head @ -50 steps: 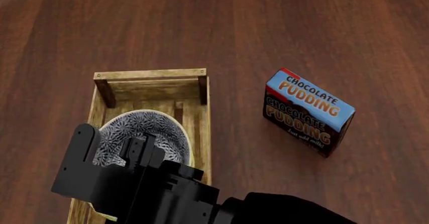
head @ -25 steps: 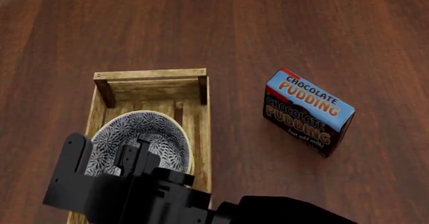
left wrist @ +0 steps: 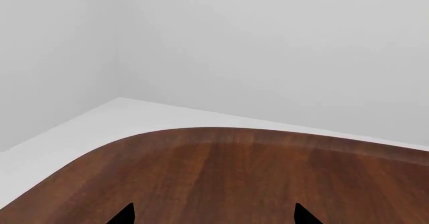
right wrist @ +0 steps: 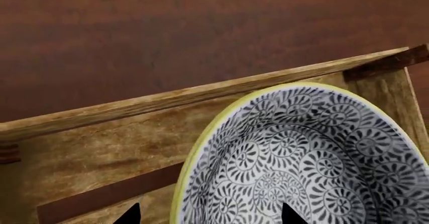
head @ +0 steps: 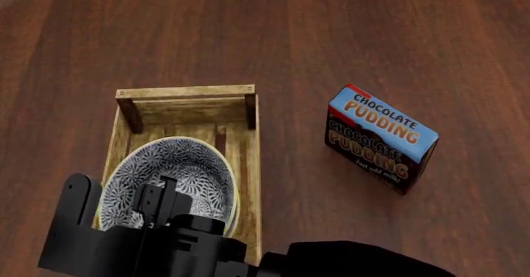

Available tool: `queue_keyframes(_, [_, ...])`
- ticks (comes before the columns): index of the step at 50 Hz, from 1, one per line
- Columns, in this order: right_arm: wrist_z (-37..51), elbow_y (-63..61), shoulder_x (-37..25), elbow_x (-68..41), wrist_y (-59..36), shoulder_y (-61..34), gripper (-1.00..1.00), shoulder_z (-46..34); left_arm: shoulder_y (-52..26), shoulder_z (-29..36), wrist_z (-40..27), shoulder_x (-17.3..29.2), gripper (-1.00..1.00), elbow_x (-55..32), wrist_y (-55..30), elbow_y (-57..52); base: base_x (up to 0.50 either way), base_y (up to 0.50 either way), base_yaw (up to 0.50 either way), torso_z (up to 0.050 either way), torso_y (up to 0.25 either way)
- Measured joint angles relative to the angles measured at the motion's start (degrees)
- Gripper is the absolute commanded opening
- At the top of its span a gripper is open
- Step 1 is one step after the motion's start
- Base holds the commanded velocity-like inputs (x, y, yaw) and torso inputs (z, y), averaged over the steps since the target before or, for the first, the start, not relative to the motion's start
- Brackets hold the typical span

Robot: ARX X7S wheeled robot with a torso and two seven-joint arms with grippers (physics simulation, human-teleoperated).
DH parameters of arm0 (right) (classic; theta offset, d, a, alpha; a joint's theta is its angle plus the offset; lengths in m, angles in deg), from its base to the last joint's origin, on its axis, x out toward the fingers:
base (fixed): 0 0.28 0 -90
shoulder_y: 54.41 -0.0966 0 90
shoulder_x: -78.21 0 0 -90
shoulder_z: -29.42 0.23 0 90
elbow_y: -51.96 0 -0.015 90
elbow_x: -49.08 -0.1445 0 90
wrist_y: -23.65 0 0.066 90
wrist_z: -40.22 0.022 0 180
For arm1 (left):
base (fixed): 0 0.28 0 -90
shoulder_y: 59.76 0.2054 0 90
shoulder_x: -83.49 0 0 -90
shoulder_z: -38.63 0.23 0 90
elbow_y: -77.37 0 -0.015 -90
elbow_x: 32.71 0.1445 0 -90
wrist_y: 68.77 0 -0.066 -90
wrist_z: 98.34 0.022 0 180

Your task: Stack the left bowl on the right bowl and place them in the tray.

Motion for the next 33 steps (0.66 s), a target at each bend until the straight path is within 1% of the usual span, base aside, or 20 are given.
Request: queue_keyframes(33, [10.41, -5.42, -0.01, -8.60, -3.21, -3.94, 1.00, 0.01, 0.21, 0.18, -0.48, 0.23, 1.00, 0.59, 0.30, -0.04, 0.00, 0.00, 0.00, 0.000, 0.000])
